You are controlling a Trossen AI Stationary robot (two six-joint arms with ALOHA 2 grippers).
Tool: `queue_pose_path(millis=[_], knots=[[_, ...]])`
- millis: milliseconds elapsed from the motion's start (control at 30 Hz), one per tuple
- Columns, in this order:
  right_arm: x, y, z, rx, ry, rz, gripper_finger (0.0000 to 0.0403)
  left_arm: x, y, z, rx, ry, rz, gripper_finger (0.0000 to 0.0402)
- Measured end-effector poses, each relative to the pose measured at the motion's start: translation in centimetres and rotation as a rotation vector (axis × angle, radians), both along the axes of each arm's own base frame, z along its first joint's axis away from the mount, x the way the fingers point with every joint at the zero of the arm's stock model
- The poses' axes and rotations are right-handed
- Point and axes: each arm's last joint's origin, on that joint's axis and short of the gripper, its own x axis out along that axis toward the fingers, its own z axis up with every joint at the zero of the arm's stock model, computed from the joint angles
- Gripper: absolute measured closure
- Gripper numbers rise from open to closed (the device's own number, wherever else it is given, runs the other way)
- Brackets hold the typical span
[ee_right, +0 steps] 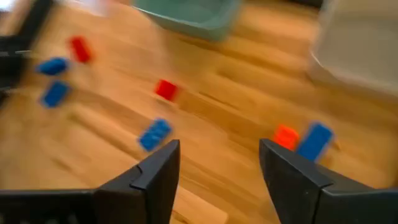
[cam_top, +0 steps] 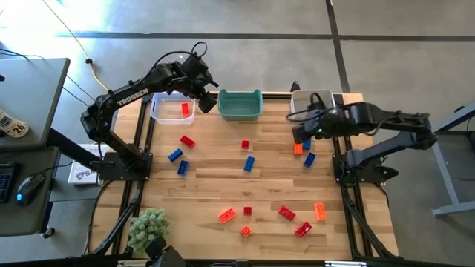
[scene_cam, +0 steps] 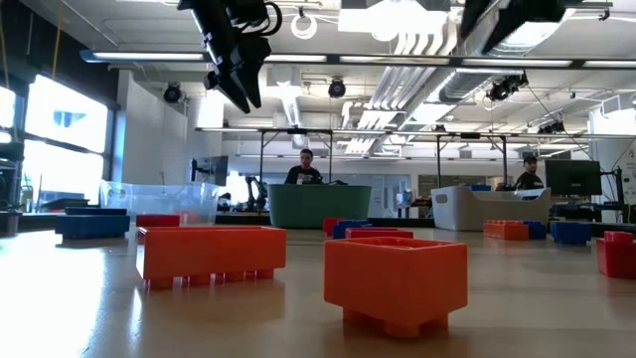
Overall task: Sort & place blocks by color
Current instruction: Put the blue game piece into the white bin
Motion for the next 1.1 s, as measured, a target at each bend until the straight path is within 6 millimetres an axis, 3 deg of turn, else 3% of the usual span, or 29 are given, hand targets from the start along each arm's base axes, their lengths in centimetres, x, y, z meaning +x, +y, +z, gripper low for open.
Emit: queue_pose_path(millis=[300, 700, 1100], knots=[[-0.3, 0.6, -5.4, 0.129, 0.093, -0.322, 0.0186, 0.0, 0.0, 0.0, 0.007, 0.007, -0.017, 0.0192], [-1.9, 1.5, -12.4, 0.202, 0.214, -0.627, 0.0187, 0.0, 0.0, 0.0, 0.013, 0.013, -0.031, 0.0192], [-2.3, 1.8, -18.2, 0.265, 0.102, -0.787, 0.0187, 0.0, 0.0, 0.0, 0.013, 0.013, -0.031, 0.0192]])
